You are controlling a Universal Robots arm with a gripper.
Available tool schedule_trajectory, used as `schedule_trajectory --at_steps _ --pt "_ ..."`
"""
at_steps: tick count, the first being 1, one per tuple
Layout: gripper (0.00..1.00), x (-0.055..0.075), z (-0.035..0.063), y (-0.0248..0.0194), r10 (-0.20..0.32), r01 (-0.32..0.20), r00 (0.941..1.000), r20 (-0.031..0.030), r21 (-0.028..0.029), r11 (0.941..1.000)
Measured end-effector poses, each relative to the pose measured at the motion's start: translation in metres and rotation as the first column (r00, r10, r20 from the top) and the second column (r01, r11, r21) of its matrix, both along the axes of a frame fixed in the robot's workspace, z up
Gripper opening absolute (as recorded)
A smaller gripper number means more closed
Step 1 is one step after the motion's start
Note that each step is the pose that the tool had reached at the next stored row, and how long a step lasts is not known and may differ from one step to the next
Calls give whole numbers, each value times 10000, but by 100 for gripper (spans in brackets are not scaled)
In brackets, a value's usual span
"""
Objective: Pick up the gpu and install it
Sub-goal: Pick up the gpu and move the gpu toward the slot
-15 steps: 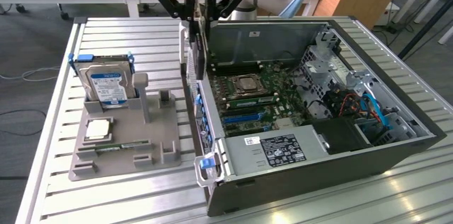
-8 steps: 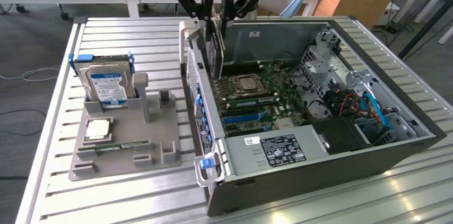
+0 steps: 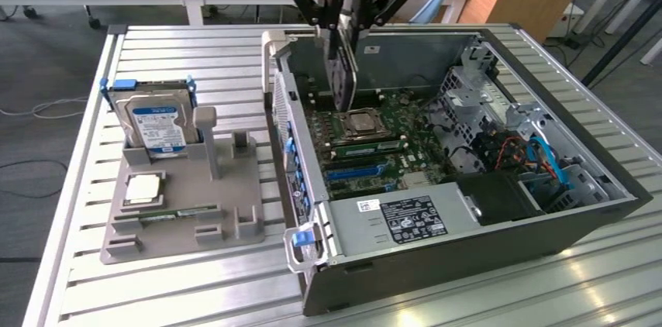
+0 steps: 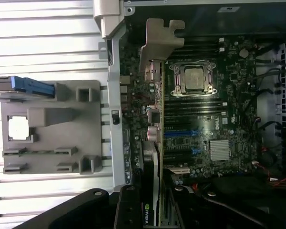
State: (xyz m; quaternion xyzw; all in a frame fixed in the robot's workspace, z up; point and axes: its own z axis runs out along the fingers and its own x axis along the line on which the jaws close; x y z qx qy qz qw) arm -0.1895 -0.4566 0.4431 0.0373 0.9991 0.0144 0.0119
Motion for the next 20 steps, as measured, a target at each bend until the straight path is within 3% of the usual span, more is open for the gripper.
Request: schedule_trajectory --at_steps 20 --pt "27 748 0 -1 -1 1 10000 0 22 10000"
